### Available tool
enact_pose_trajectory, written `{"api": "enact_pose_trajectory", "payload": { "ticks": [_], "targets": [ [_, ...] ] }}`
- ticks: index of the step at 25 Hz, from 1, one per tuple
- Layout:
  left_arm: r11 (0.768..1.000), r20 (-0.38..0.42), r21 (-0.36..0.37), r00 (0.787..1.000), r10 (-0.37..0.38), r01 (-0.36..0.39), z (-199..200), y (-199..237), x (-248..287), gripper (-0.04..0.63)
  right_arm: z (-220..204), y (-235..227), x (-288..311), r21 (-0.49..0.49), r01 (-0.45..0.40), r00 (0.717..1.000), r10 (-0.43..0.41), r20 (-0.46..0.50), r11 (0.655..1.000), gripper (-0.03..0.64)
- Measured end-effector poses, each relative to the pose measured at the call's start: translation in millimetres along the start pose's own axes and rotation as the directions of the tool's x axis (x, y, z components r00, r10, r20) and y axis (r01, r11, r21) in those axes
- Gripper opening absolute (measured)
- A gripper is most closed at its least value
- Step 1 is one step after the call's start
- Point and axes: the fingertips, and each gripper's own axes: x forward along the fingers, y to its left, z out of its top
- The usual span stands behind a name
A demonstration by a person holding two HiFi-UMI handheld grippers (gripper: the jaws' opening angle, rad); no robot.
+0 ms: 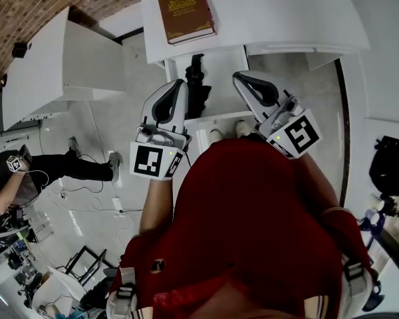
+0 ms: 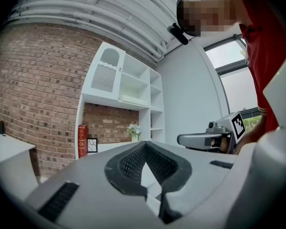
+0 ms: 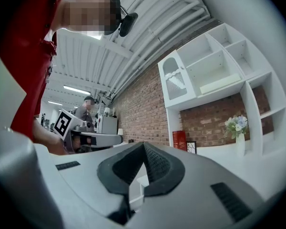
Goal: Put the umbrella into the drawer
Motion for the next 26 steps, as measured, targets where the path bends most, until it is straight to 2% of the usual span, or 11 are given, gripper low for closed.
{"api": "enact_pose_trajectory", "payload": {
  "ticks": [26],
  "targets": [
    [0.998,0.030,-0.044,0.999,-0.035,0.037,-7.8,2.0,-9.8,0.006,2.9,13.0,-1.7,-0.008,0.047,0.999,-0.047,-0.015,0.999,-0.002]
  ]
}}
